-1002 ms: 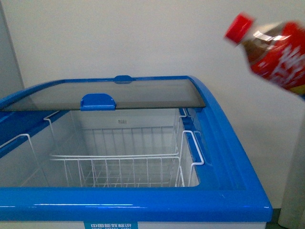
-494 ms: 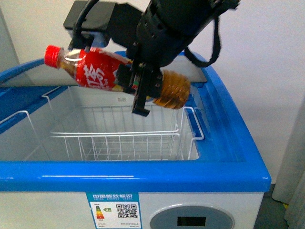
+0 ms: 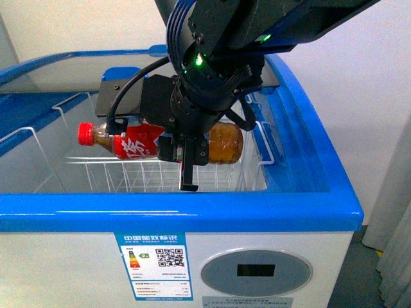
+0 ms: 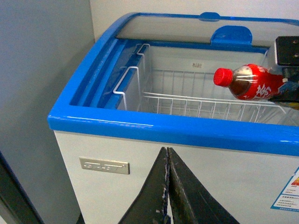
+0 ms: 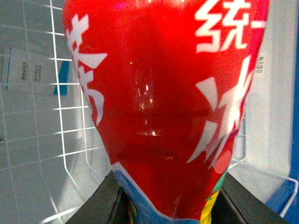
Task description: Put drink in fridge
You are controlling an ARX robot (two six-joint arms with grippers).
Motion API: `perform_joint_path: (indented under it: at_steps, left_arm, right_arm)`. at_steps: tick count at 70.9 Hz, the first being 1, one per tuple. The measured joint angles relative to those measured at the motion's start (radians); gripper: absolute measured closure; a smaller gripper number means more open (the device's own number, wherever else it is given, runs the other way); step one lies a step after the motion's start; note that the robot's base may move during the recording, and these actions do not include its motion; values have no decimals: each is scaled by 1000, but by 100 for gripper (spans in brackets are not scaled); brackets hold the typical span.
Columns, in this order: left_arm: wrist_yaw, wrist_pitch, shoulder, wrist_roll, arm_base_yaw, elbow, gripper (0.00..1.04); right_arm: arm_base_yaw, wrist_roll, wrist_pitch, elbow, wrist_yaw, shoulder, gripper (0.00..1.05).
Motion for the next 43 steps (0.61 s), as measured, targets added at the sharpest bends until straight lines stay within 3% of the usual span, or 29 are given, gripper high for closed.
perform_joint_path:
  at_steps: [43]
  left_arm:
    - [-1, -13, -31, 0, 0, 0, 102]
  right_arm:
    - [-36, 5, 118, 130, 97, 226, 70]
